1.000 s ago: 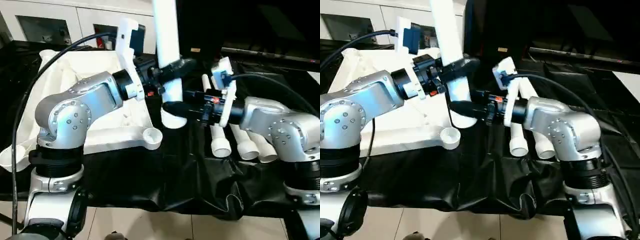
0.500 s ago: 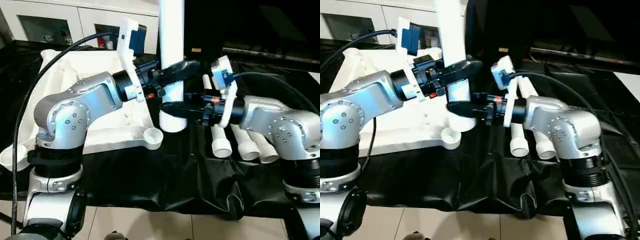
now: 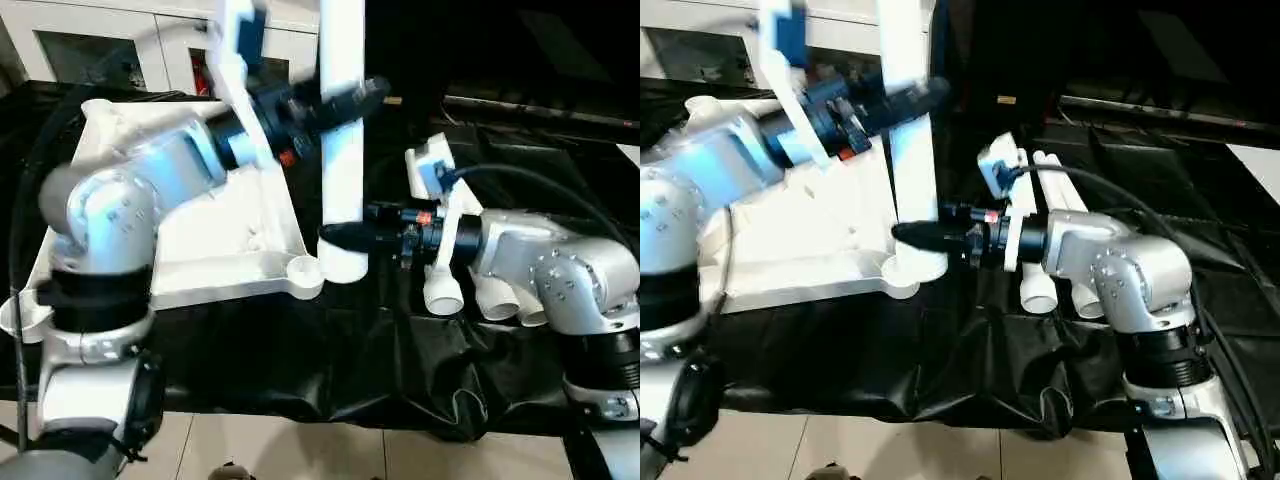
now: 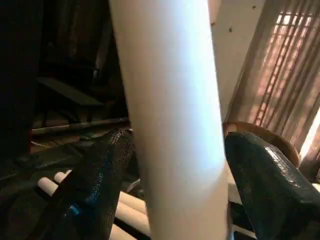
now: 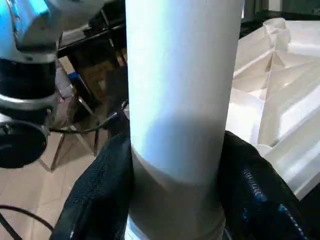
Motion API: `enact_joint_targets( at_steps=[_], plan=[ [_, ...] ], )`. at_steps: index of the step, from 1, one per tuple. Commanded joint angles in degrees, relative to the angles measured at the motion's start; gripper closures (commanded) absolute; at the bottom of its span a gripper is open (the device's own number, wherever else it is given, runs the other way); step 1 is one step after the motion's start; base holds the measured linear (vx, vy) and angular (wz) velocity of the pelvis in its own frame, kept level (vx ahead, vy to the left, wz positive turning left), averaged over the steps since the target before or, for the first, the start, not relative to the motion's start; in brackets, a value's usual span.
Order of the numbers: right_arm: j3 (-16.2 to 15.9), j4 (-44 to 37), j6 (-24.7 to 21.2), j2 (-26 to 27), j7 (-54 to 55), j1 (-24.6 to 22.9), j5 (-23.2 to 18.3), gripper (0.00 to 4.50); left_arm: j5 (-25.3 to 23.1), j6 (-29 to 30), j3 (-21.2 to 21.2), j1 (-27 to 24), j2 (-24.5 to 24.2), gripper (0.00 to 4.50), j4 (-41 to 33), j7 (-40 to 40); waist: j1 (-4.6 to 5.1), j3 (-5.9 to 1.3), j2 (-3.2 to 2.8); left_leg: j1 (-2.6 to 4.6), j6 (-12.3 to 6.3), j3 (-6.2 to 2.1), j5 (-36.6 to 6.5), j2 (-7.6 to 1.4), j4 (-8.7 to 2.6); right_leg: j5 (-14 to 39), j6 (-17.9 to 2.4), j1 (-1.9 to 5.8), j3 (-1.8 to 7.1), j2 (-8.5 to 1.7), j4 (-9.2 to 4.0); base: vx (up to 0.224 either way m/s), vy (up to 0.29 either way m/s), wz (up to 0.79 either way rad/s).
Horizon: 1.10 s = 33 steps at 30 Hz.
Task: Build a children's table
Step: Pick table leg
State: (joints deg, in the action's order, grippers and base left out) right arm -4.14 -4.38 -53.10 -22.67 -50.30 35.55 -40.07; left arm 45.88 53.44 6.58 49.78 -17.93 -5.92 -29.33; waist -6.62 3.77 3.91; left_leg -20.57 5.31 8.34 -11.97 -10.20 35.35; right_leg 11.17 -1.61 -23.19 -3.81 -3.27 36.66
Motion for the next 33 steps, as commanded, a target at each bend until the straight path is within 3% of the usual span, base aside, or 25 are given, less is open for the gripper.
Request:
enact_joint_targets(
  at_steps=[1,17,18,21,22,26,27,29,31,33],
  plan=[
    [0.09,-1.8,1.34,-0.35,0.3,-0.15,0.57,2.49,0.35,1.3,-0.3,0.58,0.56,1.39,0.5,0.43,-0.24,-4.25,-0.93,-0.27,1.46,-0.24,-1.2,-2.16,-3.94,4.66,-9.29,4.15,3.03,-4.44,-3.85,0.0,0.0,0.0],
    [-1.23,-1.59,4.9,-0.96,-0.75,0.5,3.14,2.49,2.65,2.25,1.59,1.27,1.23,2.52,2.62,0.25,-0.33,-4.24,-0.66,-0.25,1.12,-0.13,-1.29,-2.1,-3.88,5.33,-9.48,4.21,3.1,-4.51,-3.91,0.0,0.0,0.0],
    [-1.15,-1.38,4.86,-0.83,-0.72,0.67,3.18,1.94,2.66,2.12,1.5,1.33,1.16,2.56,2.65,0.03,-0.27,-4.24,-0.65,-0.24,1.09,-0.18,-1.07,-2.18,-3.93,5.26,-9.42,4.17,3.08,-4.49,-3.86,0.0,0.0,0.0],
    [-0.54,-0.93,3.61,-0.54,-1.37,1.31,1.94,1.74,2.15,1.22,0.73,1.44,0.64,2.61,2.51,-1.43,-0.25,-4.24,-0.74,-0.2,0.96,-0.19,-1.35,-2.19,-3.93,5.23,-9.52,4.15,3.06,-4.5,-3.86,0.0,0.0,0.0],
    [-0.51,-0.92,3.55,-0.55,-1.43,1.37,1.88,1.46,2.12,1.18,0.68,1.45,0.6,2.62,2.51,-1.55,-0.22,-4.21,-0.73,-0.2,0.91,-0.2,-1.5,-2.2,-3.94,5.33,-9.5,4.14,3.08,-4.49,-3.88,0.0,0.0,0.0],
    [1.97,2.2,1.52,-0.8,-1.07,5.48,0.42,1.24,3.84,2.39,1.38,2.63,0.68,2.62,4.06,-2.23,-0.16,-4.2,-0.87,-0.13,1.1,-0.16,-1.97,-2.09,-3.92,6.15,-9.73,4.07,3.06,-4.42,-3.91,0.0,0.0,0.0],
    [4.1,4.28,-0.2,-0.53,-0.59,7.43,-1.43,1.21,4.71,3.21,2.83,3.49,1.47,2.62,5.79,-0.43,-0.11,-4.13,-0.7,-0.16,1.2,-0.05,-2.52,-1.95,-3.88,7.27,-9.68,4.09,3.11,-4.39,-4.04,0.0,0.0,0.0],
    [5.29,5.21,-1.25,-0.41,-0.48,8.32,-2.59,1.21,4.91,3.38,3.66,3.93,1.88,2.62,6.95,0.42,-0.29,-4.17,-0.65,-0.12,1.16,-0.05,-2.53,-2.01,-3.82,7.42,-9.78,4.06,3.08,-4.42,-4.14,0.0,0.0,0.0],
    [6.08,5.77,-2.06,-0.48,-0.56,8.93,-3.55,1.21,4.64,3.32,4.46,4.41,2.25,2.62,8.41,1.69,-0.3,-4.23,-0.72,-0.22,0.99,-0.13,-1.65,-2.07,-3.86,5.97,-9.86,4.18,3.01,-4.39,-3.93,0.0,0.0,0.0],
    [4.88,5.49,-1.9,-1.51,-2.35,8.86,-3.19,1.21,3.98,2.89,4.41,4.41,2.17,2.62,9.22,1.72,-0.35,-4.38,-0.68,-0.27,0.64,-0.13,-0.24,-1.98,-3.74,3.4,-10.08,4.28,2.98,-4.32,-3.75,0.0,0.0,0.0]
  ],
)
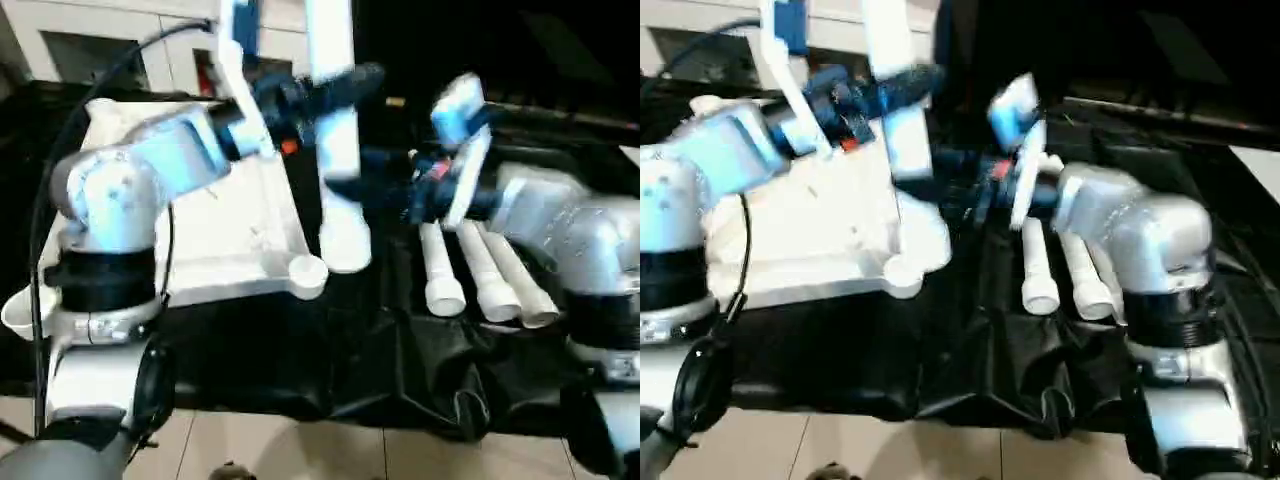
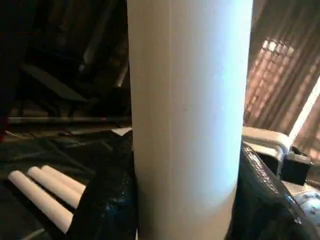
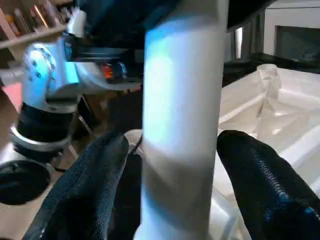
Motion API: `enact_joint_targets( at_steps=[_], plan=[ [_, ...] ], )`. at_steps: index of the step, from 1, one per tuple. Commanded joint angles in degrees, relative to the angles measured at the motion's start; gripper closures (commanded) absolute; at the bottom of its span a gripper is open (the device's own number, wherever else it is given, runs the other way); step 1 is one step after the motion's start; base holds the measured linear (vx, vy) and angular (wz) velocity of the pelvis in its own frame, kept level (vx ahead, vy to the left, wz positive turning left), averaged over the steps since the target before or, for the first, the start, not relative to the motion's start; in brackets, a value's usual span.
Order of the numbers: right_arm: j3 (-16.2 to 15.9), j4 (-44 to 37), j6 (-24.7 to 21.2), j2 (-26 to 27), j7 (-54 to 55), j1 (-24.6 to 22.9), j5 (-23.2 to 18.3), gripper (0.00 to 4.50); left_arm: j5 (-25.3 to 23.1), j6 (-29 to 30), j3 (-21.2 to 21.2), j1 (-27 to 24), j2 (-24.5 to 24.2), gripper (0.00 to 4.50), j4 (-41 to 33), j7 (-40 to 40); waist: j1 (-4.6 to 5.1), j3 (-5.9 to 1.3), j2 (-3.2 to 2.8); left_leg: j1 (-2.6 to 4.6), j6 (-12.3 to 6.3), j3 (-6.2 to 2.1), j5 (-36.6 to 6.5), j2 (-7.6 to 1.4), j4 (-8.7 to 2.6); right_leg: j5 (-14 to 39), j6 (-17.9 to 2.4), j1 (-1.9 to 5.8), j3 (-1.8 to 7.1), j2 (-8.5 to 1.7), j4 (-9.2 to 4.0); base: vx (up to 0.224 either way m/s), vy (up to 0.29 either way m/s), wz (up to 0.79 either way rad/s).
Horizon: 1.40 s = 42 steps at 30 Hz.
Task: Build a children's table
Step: Pick table leg
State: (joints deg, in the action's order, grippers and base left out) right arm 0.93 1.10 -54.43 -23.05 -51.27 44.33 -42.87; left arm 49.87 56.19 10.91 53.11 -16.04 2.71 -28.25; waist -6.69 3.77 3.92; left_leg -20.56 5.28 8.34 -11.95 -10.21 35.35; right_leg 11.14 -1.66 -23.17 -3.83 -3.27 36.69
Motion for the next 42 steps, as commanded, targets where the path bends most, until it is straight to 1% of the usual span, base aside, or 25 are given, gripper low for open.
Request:
enact_joint_targets(
  at_steps=[1,3,4,7,8,10,11,13,14,15,16,19,22,23,26,32,38,40,42],
  plan=[
    [-1.02,-0.26,-0.13,-1.58,-2.12,-0.15,0.22,1.21,-0.19,-0.13,-0.31,0.87,0.13,2.62,0.24,-0.02,-0.28,-4.39,-0.66,-0.27,0.67,-0.14,-0.05,-2.04,-3.77,3.12,-10.07,4.27,3.01,-4.38,-3.73,0.0,0.0,0.0],
    [-1.65,-0.45,0.05,-1.86,-2.63,-0.35,0.6,1.21,-0.42,-0.41,-0.9,0.6,-0.09,2.62,-0.38,-0.85,-0.33,-4.43,-0.63,-0.27,0.62,-0.17,0.33,-2.14,-3.76,2.19,-10.41,4.31,2.99,-4.47,-3.59,0.0,0.0,0.0],
    [-2.53,-0.35,0.11,-2.07,-3.25,-0.35,1.11,1.21,-1.05,-0.82,-2.31,0.26,-0.61,2.63,-1.28,-2.17,-0.32,-4.42,-0.5,-0.31,0.55,-0.13,0.26,-2.13,-3.77,2.16,-10.5,4.35,3.02,-4.5,-3.61,0.0,0.0,0.0],
    [-3.37,-0.01,0.77,-2.0,-3.67,-0.19,1.75,1.21,-2.78,-0.75,-4.86,0.15,-1.66,2.64,-2.13,-3.36,-0.3,-4.3,-0.61,-0.24,0.65,-0.13,-0.39,-2.22,-3.86,3.83,-10.18,4.22,3.03,-4.57,-3.7,0.0,0.0,0.0],
    [-3.83,0.24,0.72,-2.05,-4.03,0.01,1.85,1.21,-3.06,-0.8,-5.79,0.17,-1.78,2.64,-2.46,-4.21,-0.18,-4.24,-0.13,-0.26,0.71,-0.06,-0.67,-2.25,-3.89,4.65,-9.99,4.25,3.05,-4.58,-3.85,0.0,0.0,0.0],
    [-4.77,0.54,0.72,-2.22,-5.0,0.38,2.02,1.21,-3.5,-1.08,-7.01,0.29,-1.79,2.64,-2.93,-5.11,-0.29,-4.21,-0.41,-0.28,0.87,-0.07,-0.91,-2.24,-3.89,6.09,-9.75,4.23,3.08,-4.71,-3.88,0.0,0.0,0.0],
    [-5.27,0.67,0.73,-2.36,-5.56,0.57,2.12,1.21,-3.78,-1.24,-7.68,0.4,-1.83,2.64,-3.2,-5.54,-0.3,-4.21,-0.26,-0.24,0.87,-0.06,-1.08,-2.27,-3.88,6.53,-9.66,4.18,3.07,-4.69,-3.93,0.0,0.0,0.0],
    [-5.91,0.7,0.88,-2.56,-6.27,0.78,2.31,1.21,-3.82,-1.21,-8.26,0.53,-1.79,2.64,-3.75,-5.91,-0.32,-4.18,-0.3,-0.3,0.79,-0.03,-0.89,-2.21,-3.87,6.82,-9.45,4.17,3.1,-4.7,-4.01,0.0,0.0,0.0],
    [-6.16,0.7,1.02,-2.64,-6.61,0.84,2.48,1.21,-3.69,-1.19,-8.44,0.56,-1.76,2.64,-4.0,-6.13,-0.29,-4.21,-0.32,-0.31,0.86,-0.06,-0.86,-2.24,-3.85,6.71,-9.45,4.15,3.07,-4.67,-3.95,0.0,0.0,0.0],
    [-6.35,0.73,1.02,-2.68,-6.87,0.9,2.55,1.21,-3.35,-1.21,-8.47,0.63,-1.61,2.64,-4.29,-6.45,-0.25,-4.23,-0.02,-0.33,0.8,-0.03,-0.72,-2.23,-3.83,6.56,-9.41,4.21,3.07,-4.65,-3.96,0.0,0.0,0.0],
    [-6.63,0.72,0.94,-2.73,-7.23,0.96,2.69,1.21,-2.91,-1.27,-8.44,0.71,-1.42,2.64,-4.71,-6.84,-0.29,-4.26,-0.14,-0.33,0.73,-0.07,-0.32,-2.27,-3.83,5.96,-9.61,4.22,3.09,-4.69,-3.79,0.0,0.0,0.0],
    [-6.91,0.6,0.8,-2.8,-7.65,0.9,2.68,1.21,-2.5,-1.33,-8.42,0.71,-1.38,2.64,-5.21,-7.43,-0.27,-4.26,-0.13,-0.37,0.49,-0.06,0.02,-2.26,-3.79,5.12,-10.03,4.23,3.04,-4.67,-3.74,0.0,0.0,0.0],
    [-7.41,0.5,0.87,-3.08,-8.53,0.48,2.95,1.21,-2.55,-1.57,-8.97,0.39,-1.68,2.64,-6.34,-9.15,-0.26,-4.2,-0.11,-0.37,0.42,0.0,-0.38,-2.2,-3.81,6.08,-9.85,4.2,3.06,-4.65,-3.89,0.0,0.0,0.0],
    [-7.52,0.53,0.86,-3.16,-8.86,0.39,2.9,1.21,-2.33,-1.42,-9.11,0.25,-1.82,2.64,-6.71,-9.76,-0.27,-4.2,-0.19,-0.32,0.48,-0.04,-0.42,-2.26,-3.83,6.32,-9.78,4.12,3.05,-4.65,-3.85,0.0,0.0,0.0],
    [-7.48,0.47,0.82,-3.29,-9.4,0.28,2.71,1.21,-2.41,-1.28,-9.45,-0.07,-2.15,2.64,-7.29,-10.55,-0.23,-4.18,-0.11,-0.38,0.48,-0.01,-0.46,-2.25,-3.8,6.29,-9.82,4.16,3.07,-4.66,-3.87,0.0,0.0,0.0],
    [-7.4,0.05,1.15,-3.11,-9.89,0.05,2.48,1.21,-2.4,-0.79,-9.59,-0.52,-2.19,2.64,-7.69,-10.72,-0.28,-4.2,-0.14,-0.35,0.59,0.0,-0.6,-2.2,-3.8,7.03,-9.39,4.12,3.04,-4.59,-3.95,0.0,0.0,0.0],
    [-8.18,-0.94,1.53,-3.78,-10.93,-0.94,3.06,1.21,-2.66,-0.59,-9.37,-0.48,-2.03,2.64,-7.32,-10.93,-0.28,-4.27,-0.22,-0.36,0.36,-0.06,-0.14,-2.22,-3.76,5.33,-9.75,4.18,3.05,-4.56,-3.77,0.0,0.0,0.0],
    [-8.35,-1.1,1.63,-3.98,-11.1,-1.09,3.21,1.21,-2.63,-0.59,-9.31,-0.48,-2.03,2.64,-7.23,-10.95,-0.28,-4.24,-0.27,-0.38,0.38,-0.04,-0.37,-2.21,-3.77,5.74,-9.78,4.18,3.06,-4.58,-3.82,0.0,0.0,0.0],
    [-8.5,-1.31,1.68,-4.22,-11.28,-1.32,3.28,1.21,-2.66,-0.64,-9.24,-0.47,-2.01,2.64,-7.06,-10.87,-0.34,-4.21,-0.2,-0.38,0.45,0.0,-0.6,-2.17,-3.76,6.46,-9.61,4.2,3.08,-4.57,-3.93,0.0,0.0,0.0]
  ],
)
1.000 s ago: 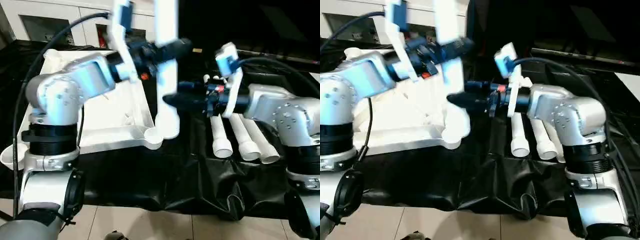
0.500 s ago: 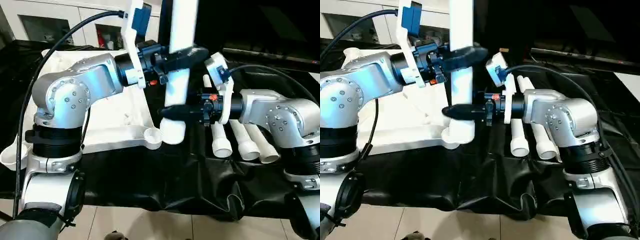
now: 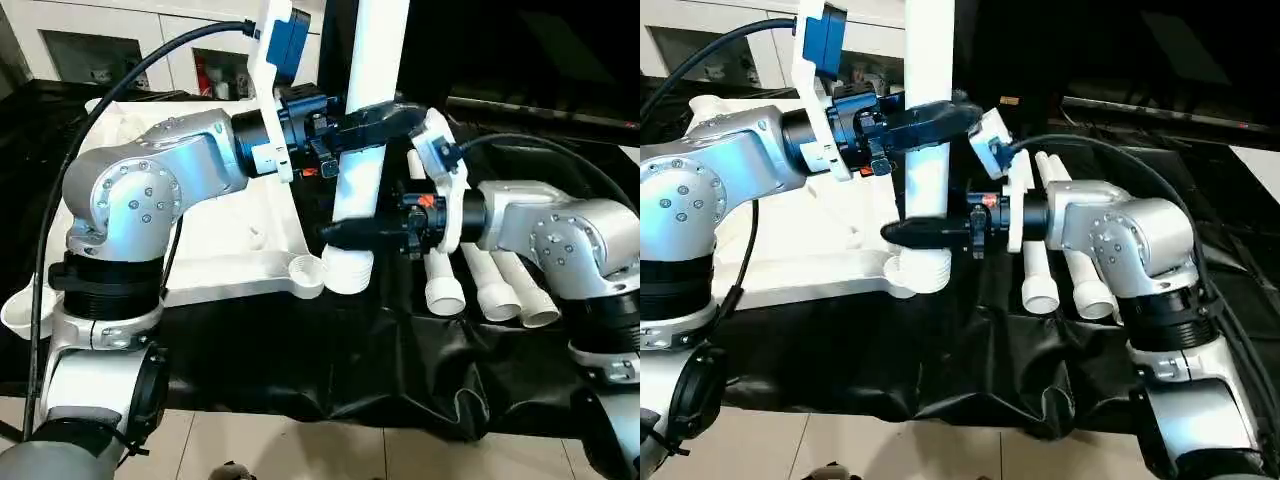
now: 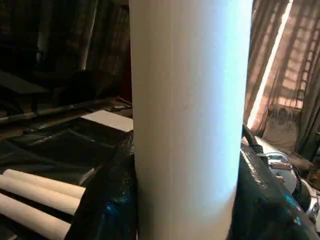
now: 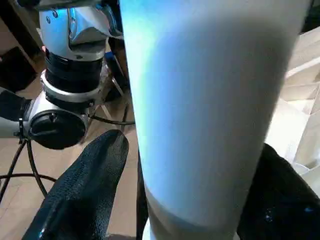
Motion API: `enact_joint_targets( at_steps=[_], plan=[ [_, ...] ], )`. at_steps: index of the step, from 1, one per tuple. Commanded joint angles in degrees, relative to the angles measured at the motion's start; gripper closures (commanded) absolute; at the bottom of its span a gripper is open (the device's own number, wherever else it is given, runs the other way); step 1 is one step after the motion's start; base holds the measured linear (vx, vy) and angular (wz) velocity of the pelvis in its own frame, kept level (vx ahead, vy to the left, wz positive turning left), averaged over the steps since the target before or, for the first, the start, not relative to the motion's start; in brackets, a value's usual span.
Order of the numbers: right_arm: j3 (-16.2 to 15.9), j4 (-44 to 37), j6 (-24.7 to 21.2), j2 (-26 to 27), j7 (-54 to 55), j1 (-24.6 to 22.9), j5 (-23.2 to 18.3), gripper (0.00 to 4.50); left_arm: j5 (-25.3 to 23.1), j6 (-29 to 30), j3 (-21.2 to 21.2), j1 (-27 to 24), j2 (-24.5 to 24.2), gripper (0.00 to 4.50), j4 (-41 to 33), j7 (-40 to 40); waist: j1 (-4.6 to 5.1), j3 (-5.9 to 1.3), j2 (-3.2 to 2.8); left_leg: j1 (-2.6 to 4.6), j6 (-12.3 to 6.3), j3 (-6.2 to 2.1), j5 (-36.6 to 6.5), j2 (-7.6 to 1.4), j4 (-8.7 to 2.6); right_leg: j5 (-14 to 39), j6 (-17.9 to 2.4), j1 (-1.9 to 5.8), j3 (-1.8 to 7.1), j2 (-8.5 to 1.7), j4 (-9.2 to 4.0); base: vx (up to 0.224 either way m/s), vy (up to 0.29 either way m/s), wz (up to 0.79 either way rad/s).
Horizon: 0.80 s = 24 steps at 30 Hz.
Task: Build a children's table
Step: Pick table leg
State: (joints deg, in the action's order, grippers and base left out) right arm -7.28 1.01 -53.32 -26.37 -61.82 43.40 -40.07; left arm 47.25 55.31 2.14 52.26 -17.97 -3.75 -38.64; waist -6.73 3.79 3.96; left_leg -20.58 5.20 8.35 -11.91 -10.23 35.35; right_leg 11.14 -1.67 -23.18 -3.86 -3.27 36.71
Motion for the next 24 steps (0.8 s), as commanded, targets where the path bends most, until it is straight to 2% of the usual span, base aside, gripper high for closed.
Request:
enact_joint_targets(
  at_steps=[1,12,24],
  plan=[
    [-0.29,-1.22,0.57,-0.9,-0.73,-0.39,0.48,1.21,-0.03,0.24,-0.47,0.38,-0.08,2.64,-0.6,-0.48,-0.33,-4.25,-0.23,-0.34,0.51,-0.01,-0.59,-2.15,-3.74,6.49,-9.53,4.21,3.1,-4.57,-3.95,0.0,0.0,0.0],
    [-0.35,-1.59,0.66,-1.15,-0.79,-1.24,0.64,1.21,0.69,0.67,0.08,0.49,-0.08,2.64,-0.82,-0.6,-0.32,-4.32,-0.35,-0.32,0.4,-0.06,-0.4,-2.16,-3.7,5.49,-10.16,4.2,3.05,-4.54,-3.81,0.0,0.0,0.0],
    [-0.01,-1.26,0.49,-0.79,-0.46,-1.49,0.64,2.29,1.16,0.55,0.37,0.62,0.15,2.64,-0.82,-0.63,-0.29,-4.35,-0.4,-0.34,0.42,-0.1,-0.26,-2.17,-3.69,4.86,-10.46,4.26,3.05,-4.53,-3.73,0.0,0.0,0.0]
  ],
)
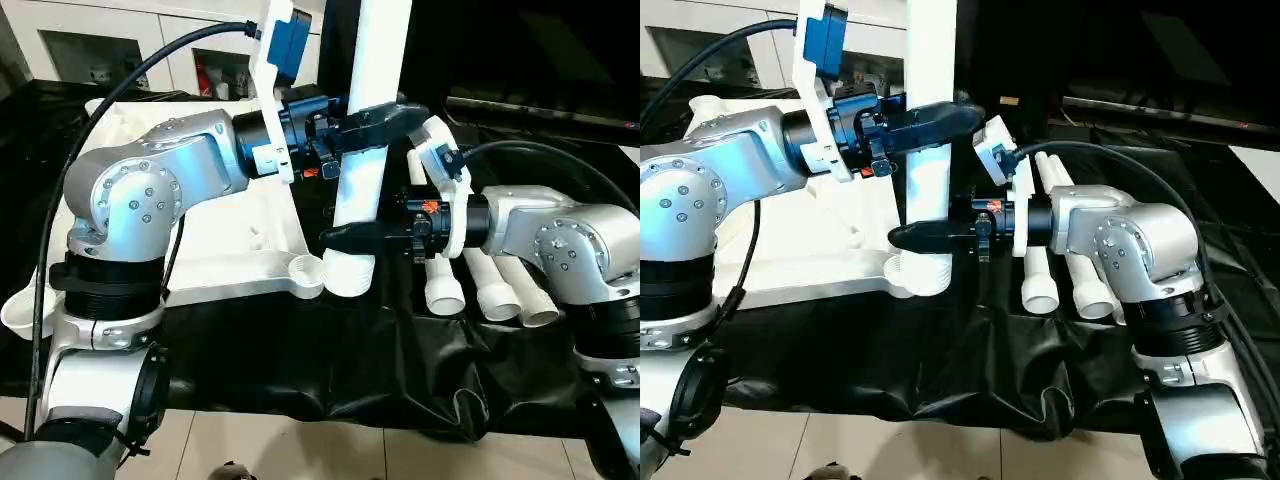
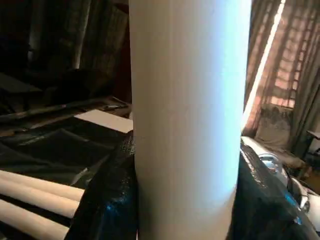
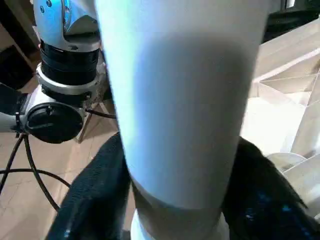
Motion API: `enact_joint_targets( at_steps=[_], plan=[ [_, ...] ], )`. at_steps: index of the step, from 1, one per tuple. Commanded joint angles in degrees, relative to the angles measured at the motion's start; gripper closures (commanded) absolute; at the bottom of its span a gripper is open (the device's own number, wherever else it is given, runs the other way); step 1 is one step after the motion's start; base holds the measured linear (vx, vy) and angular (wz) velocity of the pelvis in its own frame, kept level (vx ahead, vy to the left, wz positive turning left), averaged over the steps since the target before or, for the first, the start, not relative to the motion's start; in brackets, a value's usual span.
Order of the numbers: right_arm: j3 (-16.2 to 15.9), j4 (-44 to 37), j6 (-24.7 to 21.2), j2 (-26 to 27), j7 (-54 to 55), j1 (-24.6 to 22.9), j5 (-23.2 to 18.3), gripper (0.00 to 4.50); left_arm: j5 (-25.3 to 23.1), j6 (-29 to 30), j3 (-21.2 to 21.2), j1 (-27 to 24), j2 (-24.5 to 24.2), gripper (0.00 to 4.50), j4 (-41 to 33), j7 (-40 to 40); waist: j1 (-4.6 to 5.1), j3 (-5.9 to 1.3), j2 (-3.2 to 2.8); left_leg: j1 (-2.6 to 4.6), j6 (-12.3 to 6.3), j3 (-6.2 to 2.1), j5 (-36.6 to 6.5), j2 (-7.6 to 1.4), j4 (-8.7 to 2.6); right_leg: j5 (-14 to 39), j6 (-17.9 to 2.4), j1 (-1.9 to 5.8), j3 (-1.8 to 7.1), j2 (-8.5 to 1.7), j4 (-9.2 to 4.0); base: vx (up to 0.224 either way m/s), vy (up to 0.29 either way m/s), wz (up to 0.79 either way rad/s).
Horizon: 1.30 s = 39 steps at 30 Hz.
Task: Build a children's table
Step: Pick table leg
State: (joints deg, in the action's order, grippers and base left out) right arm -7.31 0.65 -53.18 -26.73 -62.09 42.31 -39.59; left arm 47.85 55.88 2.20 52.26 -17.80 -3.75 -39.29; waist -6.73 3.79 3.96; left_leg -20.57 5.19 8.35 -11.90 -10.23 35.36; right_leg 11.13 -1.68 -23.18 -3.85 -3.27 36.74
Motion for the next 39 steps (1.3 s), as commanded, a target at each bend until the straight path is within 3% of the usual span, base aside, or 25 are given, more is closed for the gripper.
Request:
enact_joint_targets(
  at_steps=[1,6,24,25,28,34,39],
  plan=[
    [0.04,-0.92,0.38,-0.4,-0.12,-0.43,0.2,2.29,0.54,-0.08,0.31,0.64,-0.05,2.64,-0.78,0.01,-0.32,-4.35,-0.36,-0.31,0.42,-0.06,-0.35,-2.16,-3.67,4.91,-10.45,4.24,3.05,-4.52,-3.78,0.0,0.0,0.0],
    [0.07,-1.0,0.42,-0.37,-0.06,-0.47,0.2,2.54,0.48,-0.2,0.36,0.8,-0.13,2.64,-0.63,-0.12,-0.33,-4.31,-0.41,-0.3,0.5,-0.07,-0.74,-2.18,-3.71,5.59,-10.28,4.23,3.05,-4.54,-3.85,0.0,0.0,0.0],
    [0.33,-1.03,1.0,0.1,0.39,-0.65,0.27,2.57,1.88,0.08,2.8,0.41,0.89,2.64,-0.82,1.47,-0.37,-4.35,-0.33,-0.31,0.39,-0.06,-0.42,-2.15,-3.66,5.74,-9.99,4.21,3.05,-4.53,-3.84,0.0,0.0,0.0],
    [0.07,-0.95,1.92,0.18,0.97,-0.59,1.17,2.23,1.87,-0.19,2.94,0.45,0.96,2.64,-0.76,1.58,-0.36,-4.35,-0.32,-0.36,0.39,-0.06,-0.3,-2.14,-3.66,5.46,-10.03,4.23,3.05,-4.52,-3.8,0.0,0.0,0.0],
    [0.15,-0.58,1.67,0.49,1.57,-0.45,1.15,1.86,2.09,-0.41,3.19,0.59,1.06,2.64,-0.63,1.82,-0.31,-4.32,-0.39,-0.35,0.52,-0.1,-0.38,-2.17,-3.71,5.48,-10.09,4.2,3.02,-4.52,-3.79,0.0,0.0,0.0],
    [0.16,-0.95,1.47,0.21,1.73,-0.7,1.09,1.49,2.07,-0.24,3.03,0.62,0.81,2.65,-0.79,1.49,-0.32,-4.35,-0.44,-0.32,0.59,-0.11,-0.54,-2.15,-3.71,5.31,-10.09,4.24,3.03,-4.49,-3.78,0.0,0.0,0.0],
    [0.32,-0.96,1.42,0.32,1.72,-0.75,1.1,1.45,2.04,-0.14,2.94,0.58,0.68,2.65,-0.86,1.42,-0.35,-4.38,-0.52,-0.31,0.62,-0.11,-0.59,-2.15,-3.7,4.94,-10.25,4.25,3.04,-4.51,-3.76,0.0,0.0,0.0]
  ],
)
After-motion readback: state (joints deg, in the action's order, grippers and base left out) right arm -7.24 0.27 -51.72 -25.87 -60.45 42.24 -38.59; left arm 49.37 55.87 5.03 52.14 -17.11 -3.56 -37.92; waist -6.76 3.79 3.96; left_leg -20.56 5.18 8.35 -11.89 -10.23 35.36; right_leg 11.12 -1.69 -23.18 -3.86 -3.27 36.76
